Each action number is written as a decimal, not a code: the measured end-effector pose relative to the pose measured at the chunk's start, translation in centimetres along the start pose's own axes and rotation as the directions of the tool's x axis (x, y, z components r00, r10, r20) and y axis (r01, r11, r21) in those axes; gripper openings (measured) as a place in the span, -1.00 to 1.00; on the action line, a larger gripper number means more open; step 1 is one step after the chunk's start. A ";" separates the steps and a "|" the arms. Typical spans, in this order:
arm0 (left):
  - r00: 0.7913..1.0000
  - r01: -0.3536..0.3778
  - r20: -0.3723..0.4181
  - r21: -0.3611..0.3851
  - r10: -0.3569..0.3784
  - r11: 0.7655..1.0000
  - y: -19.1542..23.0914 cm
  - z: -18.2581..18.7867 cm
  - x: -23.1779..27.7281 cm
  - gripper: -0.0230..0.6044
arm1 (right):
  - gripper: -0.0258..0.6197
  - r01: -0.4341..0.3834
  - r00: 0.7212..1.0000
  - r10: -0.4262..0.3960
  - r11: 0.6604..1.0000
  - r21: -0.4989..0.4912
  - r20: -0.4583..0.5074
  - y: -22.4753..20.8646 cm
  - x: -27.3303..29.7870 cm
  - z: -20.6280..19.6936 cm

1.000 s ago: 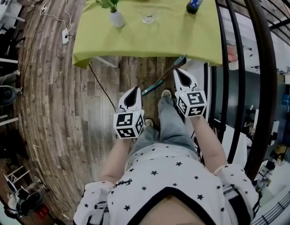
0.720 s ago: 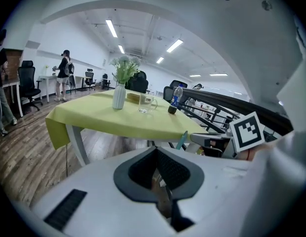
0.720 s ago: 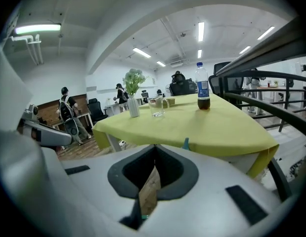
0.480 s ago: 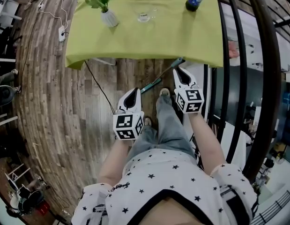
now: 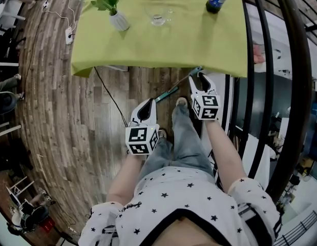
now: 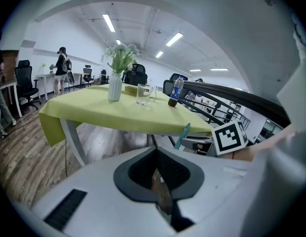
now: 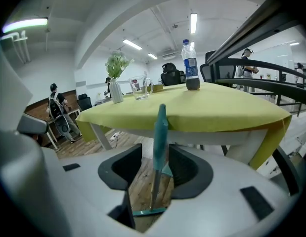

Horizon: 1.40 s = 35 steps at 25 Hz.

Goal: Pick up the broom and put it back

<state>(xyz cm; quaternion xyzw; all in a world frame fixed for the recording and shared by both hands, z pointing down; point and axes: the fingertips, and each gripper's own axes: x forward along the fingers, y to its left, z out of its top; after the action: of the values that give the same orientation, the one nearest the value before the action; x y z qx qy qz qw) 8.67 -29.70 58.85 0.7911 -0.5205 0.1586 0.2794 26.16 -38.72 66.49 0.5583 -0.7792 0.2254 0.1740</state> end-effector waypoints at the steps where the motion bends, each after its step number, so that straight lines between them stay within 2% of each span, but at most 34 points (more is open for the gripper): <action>1: 1.000 0.001 -0.002 0.000 -0.001 1.000 0.0 -0.1 0.1 -0.89 | -0.41 0.002 1.000 -0.002 1.000 -0.004 -0.004 -0.2 0.3 -0.2; 10: 1.000 -0.013 -0.008 -0.008 0.013 1.000 0.6 -0.3 0.4 -0.89 | -0.42 0.013 1.000 -0.013 1.000 -0.014 -0.017 -0.8 2.5 -0.2; 12: 1.000 -0.018 -0.007 -0.011 0.018 1.000 0.7 -0.3 0.4 -0.89 | -0.46 0.014 1.000 -0.014 1.000 -0.017 -0.021 -0.9 2.8 -0.2; 15: 1.000 -0.021 -0.005 -0.011 0.021 1.000 0.8 -0.2 0.2 -0.89 | -0.63 0.017 0.999 -0.017 1.000 -0.019 -0.028 -0.8 2.8 -0.2; 20: 1.000 -0.021 0.000 -0.010 0.021 1.000 0.5 -0.3 -0.7 -0.89 | -0.65 0.018 0.999 -0.018 1.000 0.001 -0.031 -0.4 2.1 -0.3; 35: 0.999 -0.008 0.034 -0.012 0.008 1.000 0.5 0.0 -4.6 -0.89 | -0.66 -0.022 0.999 0.021 0.999 -0.039 -0.030 4.7 -1.7 -0.6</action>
<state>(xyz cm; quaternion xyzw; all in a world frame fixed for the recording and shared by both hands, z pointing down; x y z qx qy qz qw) 6.38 -26.44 56.53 0.7900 -0.5291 0.1434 0.2745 22.24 -35.74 65.38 0.5429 -0.7868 0.2203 0.1940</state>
